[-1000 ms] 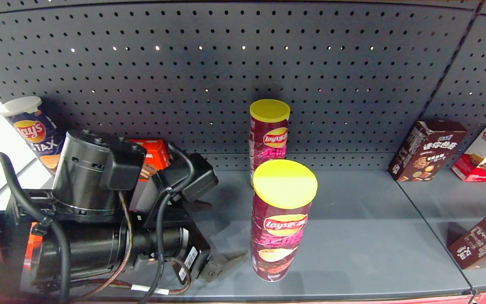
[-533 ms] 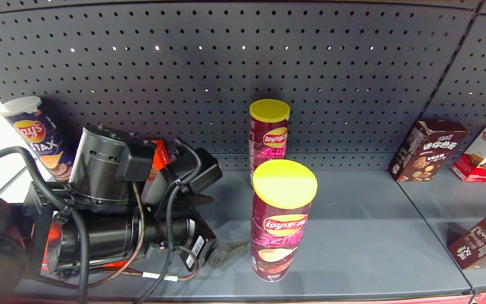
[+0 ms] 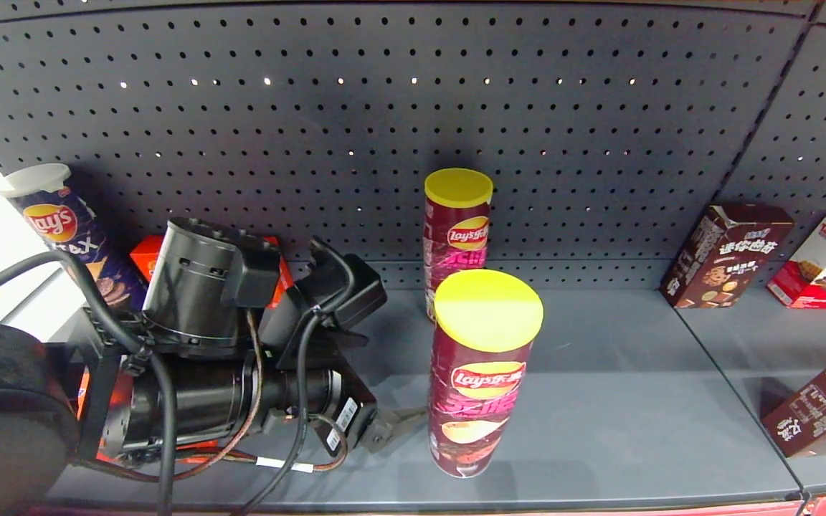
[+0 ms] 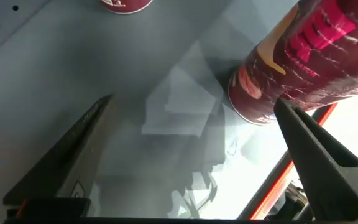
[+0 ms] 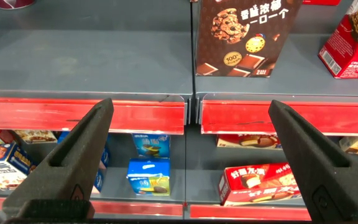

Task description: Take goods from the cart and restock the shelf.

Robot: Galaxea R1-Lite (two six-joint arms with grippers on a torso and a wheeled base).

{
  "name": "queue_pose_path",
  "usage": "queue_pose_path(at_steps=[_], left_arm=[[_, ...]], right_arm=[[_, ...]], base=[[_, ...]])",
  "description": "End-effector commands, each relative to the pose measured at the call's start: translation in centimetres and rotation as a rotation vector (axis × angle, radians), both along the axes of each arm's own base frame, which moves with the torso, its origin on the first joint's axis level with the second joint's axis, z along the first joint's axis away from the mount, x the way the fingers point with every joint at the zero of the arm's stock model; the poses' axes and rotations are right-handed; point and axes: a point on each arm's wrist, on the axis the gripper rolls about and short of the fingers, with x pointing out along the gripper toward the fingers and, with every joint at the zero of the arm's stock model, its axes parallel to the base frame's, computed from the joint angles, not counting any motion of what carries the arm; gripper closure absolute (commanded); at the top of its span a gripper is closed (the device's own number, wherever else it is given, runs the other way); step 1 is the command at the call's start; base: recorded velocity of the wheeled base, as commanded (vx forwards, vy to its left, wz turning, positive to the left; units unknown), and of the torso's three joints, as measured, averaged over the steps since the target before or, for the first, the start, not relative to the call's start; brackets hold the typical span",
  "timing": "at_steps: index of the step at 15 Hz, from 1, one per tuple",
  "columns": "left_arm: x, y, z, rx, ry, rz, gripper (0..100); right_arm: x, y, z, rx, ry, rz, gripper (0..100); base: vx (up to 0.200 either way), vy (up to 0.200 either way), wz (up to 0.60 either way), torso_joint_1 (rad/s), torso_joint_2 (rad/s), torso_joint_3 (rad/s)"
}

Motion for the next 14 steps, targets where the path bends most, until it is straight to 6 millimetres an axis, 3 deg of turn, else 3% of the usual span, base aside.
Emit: queue_pose_path(at_steps=[1, 14], left_arm=[[-0.03, -0.07, -0.02, 0.0, 0.001, -0.003, 0], [0.05, -0.29, -0.44, 0.008, 0.014, -0.006, 0]], right_arm=[[0.0, 0.0, 0.0, 0.0, 0.0, 0.001, 0], [0.0, 0.0, 0.0, 0.0, 0.0, 0.001, 0]], base=[[0.0, 0.0, 0.0, 0.0, 0.0, 0.0], [0.0, 0.0, 0.0, 0.0, 0.0, 0.0]])
